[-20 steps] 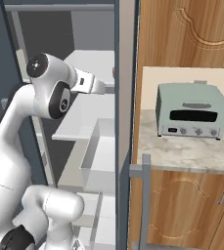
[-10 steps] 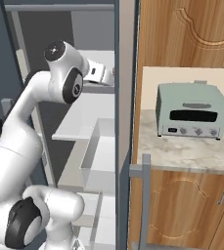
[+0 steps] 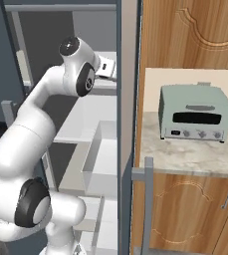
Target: Place one corn and one steak in each tupperware on the nearby counter, to pack two identical lunches.
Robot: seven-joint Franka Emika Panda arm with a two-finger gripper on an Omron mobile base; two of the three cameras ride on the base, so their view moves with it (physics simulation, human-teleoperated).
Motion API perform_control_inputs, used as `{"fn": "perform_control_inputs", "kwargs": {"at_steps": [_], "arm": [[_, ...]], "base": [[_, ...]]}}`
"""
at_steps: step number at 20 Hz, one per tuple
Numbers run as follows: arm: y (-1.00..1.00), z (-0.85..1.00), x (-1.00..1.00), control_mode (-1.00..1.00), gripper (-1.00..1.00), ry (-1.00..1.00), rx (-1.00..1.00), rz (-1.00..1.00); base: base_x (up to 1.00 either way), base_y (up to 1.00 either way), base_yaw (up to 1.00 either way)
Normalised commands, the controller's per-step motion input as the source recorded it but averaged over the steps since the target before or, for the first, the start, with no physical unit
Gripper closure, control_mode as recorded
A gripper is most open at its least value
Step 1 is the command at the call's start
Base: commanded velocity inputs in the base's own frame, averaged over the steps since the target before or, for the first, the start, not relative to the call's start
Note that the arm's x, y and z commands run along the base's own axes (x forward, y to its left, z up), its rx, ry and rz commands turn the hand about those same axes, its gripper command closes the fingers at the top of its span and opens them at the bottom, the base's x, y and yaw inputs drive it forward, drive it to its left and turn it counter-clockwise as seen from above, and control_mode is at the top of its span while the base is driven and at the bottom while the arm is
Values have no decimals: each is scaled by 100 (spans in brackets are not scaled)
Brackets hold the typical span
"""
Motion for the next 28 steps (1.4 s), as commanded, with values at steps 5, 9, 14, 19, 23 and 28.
{"fn": "perform_control_inputs", "kwargs": {"at_steps": [5,9,14,19,23,28], "arm": [[-8,-2,48,-100,-100,0,0,0],[0,-11,46,-100,-100,0,0,0],[-11,-18,37,-100,-100,0,0,0],[-18,-15,41,-100,-100,0,0,0],[-10,-15,44,-100,-100,0,0,0],[-6,-23,38,-100,-100,-1,0,0]], "base": [[0,0,0],[0,0,0],[0,0,0],[0,0,0],[0,0,0],[0,0,0]]}}
